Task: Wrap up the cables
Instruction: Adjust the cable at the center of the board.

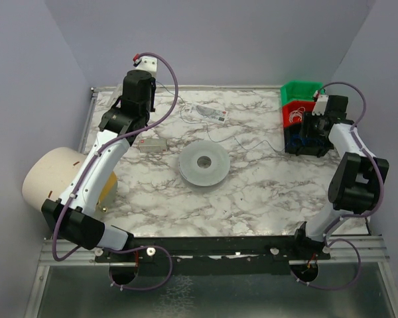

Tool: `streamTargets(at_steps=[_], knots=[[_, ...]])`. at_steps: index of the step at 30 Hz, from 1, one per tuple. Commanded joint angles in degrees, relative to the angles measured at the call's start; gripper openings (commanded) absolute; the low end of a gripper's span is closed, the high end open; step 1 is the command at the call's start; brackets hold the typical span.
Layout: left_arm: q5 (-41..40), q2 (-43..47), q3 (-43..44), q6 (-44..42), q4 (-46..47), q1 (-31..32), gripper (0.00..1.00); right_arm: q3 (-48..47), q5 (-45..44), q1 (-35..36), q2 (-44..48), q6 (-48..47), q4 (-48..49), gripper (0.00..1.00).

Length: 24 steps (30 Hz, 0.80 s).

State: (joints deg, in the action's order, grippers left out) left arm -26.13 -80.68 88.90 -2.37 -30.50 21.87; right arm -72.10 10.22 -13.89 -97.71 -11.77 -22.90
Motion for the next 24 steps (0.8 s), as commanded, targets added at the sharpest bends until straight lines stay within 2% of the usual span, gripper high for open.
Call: streamTargets(at_steps=[1,6,9,11,14,19,24], knots=[[0.9,0.4,0.2,0.8,0.8,-0.2,0.00,-2.3,2.3,-0.1,-2.7,1.0,-1.9,0.55],[-0.5,0.0,1.2,0.4,0.8,-0.2,0.00,-2.3,2.3,-0.1,-4.1,0.9,-2.1,0.54],[-0.7,0.0,1.4,0.4,0.8,-0.3,0.00,-2.6,4.3,-0.1,-4.7,0.6,-3.7,0.45],[-0.8,0.0,1.4,0.4,0.8,-0.2,0.00,-3.1,5.3,-0.1,-4.9,0.5,-5.3,0.32],[-0.9,0.0,1.3,0.4,0.8,-0.2,0.00,-3.6,7.2,-0.1,-3.6,0.9,-7.0,0.03],[-0.5,-0.8,2.0,0.4,0.9,-0.2,0.00,-6.4,11.6,1.5,3.0,3.8,-9.3,0.01],[0.8,-2.1,4.3,-0.4,0.8,-0.2,0.00,-14.0,17.1,10.8,8.1,8.1,-10.5,0.01]])
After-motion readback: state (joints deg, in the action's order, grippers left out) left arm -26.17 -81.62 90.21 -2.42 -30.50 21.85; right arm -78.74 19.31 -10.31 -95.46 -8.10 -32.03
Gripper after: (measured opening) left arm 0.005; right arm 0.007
